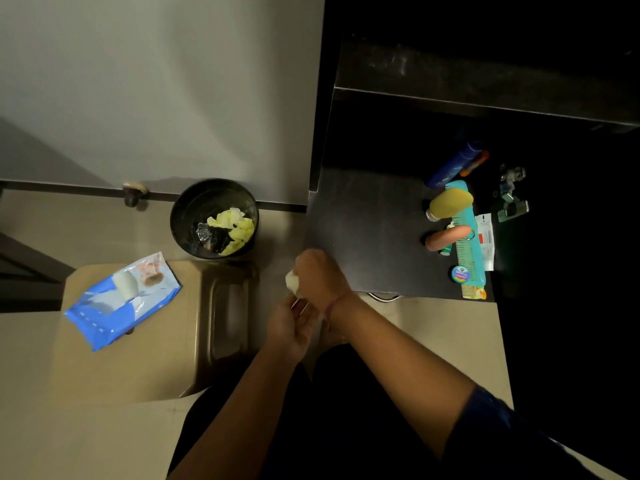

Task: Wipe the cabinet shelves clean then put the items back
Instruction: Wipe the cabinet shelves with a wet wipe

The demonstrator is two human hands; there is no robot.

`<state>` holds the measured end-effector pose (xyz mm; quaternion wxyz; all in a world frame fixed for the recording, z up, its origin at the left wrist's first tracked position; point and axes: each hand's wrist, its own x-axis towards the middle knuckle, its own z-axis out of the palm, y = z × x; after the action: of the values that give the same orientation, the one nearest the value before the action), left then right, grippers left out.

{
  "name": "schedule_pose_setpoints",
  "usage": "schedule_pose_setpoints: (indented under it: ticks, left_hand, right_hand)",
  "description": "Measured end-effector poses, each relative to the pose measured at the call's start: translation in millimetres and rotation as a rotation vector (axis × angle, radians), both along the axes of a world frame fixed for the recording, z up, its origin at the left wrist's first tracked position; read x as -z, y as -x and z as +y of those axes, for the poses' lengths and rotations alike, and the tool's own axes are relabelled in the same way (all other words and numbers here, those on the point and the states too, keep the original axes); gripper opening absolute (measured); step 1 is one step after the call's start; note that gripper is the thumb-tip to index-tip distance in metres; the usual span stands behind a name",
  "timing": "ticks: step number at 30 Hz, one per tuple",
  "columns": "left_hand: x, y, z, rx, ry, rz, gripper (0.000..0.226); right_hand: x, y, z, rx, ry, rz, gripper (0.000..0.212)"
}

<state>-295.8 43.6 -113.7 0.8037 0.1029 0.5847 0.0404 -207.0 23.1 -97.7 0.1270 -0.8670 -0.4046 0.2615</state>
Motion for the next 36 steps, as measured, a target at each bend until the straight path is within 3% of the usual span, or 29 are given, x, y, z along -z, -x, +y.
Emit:
schedule_pose_setpoints:
  ticks: [4,7,11,13,16,20,22,26,31,33,36]
  left_hand:
    - [-2.4,0.7,-2.6,0.014,0.006,0.019,0.032]
    - [-0.5,1.3,-4.5,0.003,0.009,0.021,0.025]
    - [6.6,2.5,-2.5,-0.016,0.016,-0.028,0.023]
    - [8.2,3.3,1.1,0.002,0.022,-0.028,0.024]
    - [10.8,-0.3,4.5,-0.007,0.026,-0.015,0.03]
    - [9.4,-4.6,1.1,0.037,0.01,0.015,0.027]
    - [10.3,-4.8,-0.1,0.033,0.007,0.022,0.026]
    - [13.3,-5.6,-1.1,0.011,0.022,0.02,0.023]
    - [6.2,-4.6,-1.5,0.013,0.041,-0.063,0.028]
    - [5.0,-5.6,-1.6,0.023,0.038,-0.063,0.029]
    - [7.8,-7.3,-2.3,0.062,-0.017,0.02,0.022]
  right_hand:
    - [6.2,-67.1,29.3,0.223,-0.056,-0.165,0.032]
    - [20.4,-71.4,30.5,0.303,-0.033,-0.158,0.041]
    - [9.8,1.3,-14.3,0.146,-0.187,-0.175,0.034]
    - [-5.4,31.7,-40.8,0.017,-0.147,-0.164,0.042]
    - [-2.0,7.9,-49.4,-0.045,-0.067,-0.14,0.03]
    - [2.4,-97.0,-16.0,0.41,-0.172,-0.172,0.026]
    - [16.3,-122.1,-6.0,0.464,-0.115,-0.185,0.034]
    - [39.0,-69.3,-10.6,0.367,-0.171,-0.143,0.037]
    - [40.3,41.7,-73.8,0.013,-0.256,-0.123,0.044]
    - [32.9,33.6,-77.1,-0.011,-0.22,-0.06,0.033]
    - [14.5,-35.1,-53.7,0.161,-0.186,-0.191,0.026]
